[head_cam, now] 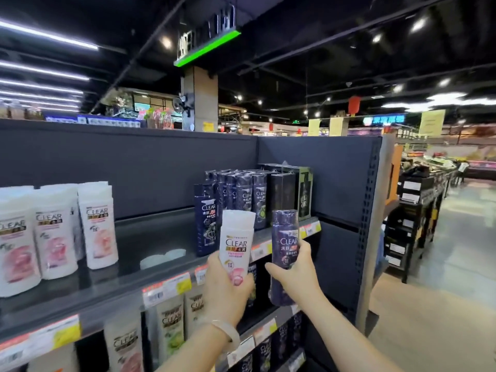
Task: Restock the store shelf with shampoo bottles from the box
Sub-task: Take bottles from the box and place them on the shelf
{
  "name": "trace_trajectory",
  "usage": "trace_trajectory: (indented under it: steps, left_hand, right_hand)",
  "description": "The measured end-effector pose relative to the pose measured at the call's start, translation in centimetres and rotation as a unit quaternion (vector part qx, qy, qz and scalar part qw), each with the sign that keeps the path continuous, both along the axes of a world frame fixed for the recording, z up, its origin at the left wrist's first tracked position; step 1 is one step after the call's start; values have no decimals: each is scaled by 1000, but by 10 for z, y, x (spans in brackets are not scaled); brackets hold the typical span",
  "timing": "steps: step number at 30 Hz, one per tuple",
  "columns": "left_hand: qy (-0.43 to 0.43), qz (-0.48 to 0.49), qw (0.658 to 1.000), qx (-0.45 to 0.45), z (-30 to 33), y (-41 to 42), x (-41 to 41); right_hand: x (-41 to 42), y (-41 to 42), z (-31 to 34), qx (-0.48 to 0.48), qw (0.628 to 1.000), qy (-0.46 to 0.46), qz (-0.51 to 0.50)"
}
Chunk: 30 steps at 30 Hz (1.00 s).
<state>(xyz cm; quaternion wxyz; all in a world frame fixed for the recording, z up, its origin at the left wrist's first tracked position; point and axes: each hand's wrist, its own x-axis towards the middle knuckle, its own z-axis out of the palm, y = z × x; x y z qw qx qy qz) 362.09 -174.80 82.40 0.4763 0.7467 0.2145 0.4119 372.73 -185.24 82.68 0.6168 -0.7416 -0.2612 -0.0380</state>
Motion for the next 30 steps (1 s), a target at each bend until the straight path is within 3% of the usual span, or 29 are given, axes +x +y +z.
trace_trajectory:
  steps: [11, 20, 30]
  left_hand:
    - [23, 132, 991, -2, -3, 4, 116]
    - [30, 200, 979, 0, -4, 10, 135]
    - [36, 207, 978, 8, -5, 14, 141]
  right_hand:
    - [168, 60, 45, 23, 992, -58, 107]
    - [193, 109, 41, 55, 981, -86, 167]
    - [214, 112, 16, 24, 988, -73, 136]
